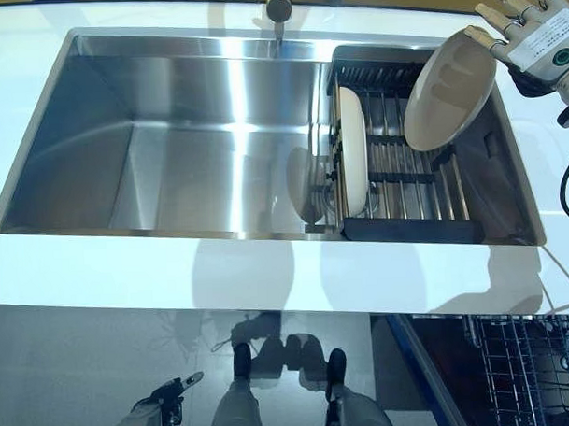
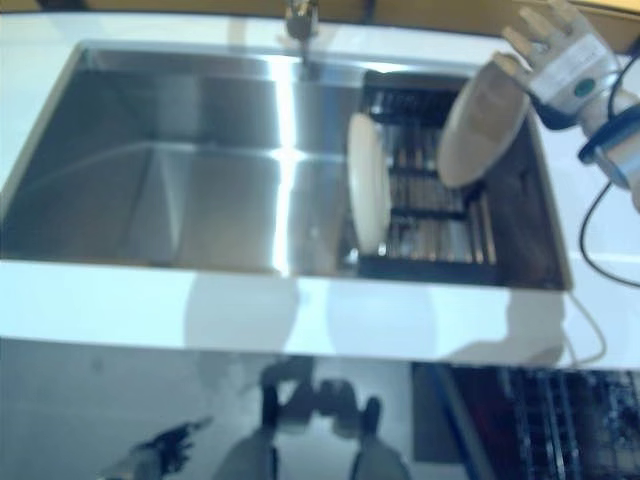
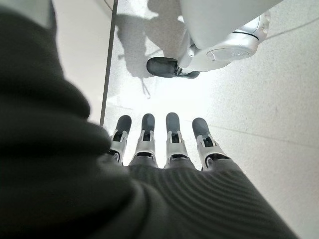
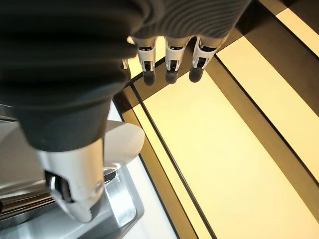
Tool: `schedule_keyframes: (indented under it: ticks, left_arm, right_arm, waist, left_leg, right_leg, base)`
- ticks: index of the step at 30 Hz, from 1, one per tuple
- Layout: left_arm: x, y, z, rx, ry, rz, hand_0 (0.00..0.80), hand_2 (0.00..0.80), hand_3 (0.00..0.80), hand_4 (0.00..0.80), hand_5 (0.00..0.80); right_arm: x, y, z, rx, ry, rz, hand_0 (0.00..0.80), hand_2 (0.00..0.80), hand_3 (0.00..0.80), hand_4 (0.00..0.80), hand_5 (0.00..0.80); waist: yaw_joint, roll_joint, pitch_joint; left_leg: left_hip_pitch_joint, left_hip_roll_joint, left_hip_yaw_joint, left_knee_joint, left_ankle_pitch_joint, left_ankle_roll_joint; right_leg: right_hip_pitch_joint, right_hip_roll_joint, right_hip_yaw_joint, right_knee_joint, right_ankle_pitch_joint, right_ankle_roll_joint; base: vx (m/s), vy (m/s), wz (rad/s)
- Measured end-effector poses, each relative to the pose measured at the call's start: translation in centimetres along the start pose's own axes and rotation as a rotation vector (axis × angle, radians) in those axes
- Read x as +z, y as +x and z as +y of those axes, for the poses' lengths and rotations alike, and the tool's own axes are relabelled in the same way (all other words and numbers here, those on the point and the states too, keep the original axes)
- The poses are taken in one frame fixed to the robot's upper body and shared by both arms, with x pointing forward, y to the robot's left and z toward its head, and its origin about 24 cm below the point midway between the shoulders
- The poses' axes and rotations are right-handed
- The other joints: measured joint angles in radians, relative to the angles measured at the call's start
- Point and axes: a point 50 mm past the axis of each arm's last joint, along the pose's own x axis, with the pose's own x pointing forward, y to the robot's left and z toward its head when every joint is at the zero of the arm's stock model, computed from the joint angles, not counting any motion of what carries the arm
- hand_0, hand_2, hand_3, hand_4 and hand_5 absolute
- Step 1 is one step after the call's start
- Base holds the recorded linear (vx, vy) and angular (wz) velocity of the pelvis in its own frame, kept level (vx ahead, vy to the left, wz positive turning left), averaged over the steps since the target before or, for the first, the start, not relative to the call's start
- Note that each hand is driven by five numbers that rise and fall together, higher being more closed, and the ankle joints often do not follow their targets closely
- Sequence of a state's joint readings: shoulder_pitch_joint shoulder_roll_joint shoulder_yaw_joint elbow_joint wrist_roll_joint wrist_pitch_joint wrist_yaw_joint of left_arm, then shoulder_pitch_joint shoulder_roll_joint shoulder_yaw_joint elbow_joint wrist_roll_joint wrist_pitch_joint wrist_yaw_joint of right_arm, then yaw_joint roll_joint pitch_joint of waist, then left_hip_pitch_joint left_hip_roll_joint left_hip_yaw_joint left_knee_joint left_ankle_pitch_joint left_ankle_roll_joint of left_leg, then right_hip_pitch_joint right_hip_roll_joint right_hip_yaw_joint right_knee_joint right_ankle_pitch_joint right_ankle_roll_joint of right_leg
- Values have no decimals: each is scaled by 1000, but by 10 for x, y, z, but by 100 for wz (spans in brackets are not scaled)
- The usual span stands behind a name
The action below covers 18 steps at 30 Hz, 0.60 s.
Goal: Take plates into dishwasher
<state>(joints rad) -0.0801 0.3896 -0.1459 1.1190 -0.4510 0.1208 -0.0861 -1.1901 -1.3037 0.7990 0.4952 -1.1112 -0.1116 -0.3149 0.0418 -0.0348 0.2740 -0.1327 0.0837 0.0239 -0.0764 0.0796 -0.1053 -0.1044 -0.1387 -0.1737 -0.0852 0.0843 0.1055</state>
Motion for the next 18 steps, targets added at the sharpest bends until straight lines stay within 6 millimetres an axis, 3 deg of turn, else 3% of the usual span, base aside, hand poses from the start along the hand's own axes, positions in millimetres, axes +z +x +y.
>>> schedule_keyframes:
  ticks: [18]
  left_arm:
    - [-1, 1, -8, -30, -38, -10, 0, 0, 0, 0, 0]
  right_arm:
    - [3, 0, 0, 1, -37, -38, 0, 0, 0, 0, 0]
  waist:
    - [-1, 11, 15]
  left_leg:
    - [-2, 0, 1, -3, 1, 1]
  right_leg:
    - [-4, -1, 0, 0, 0, 0]
  base:
    - [3, 1, 0]
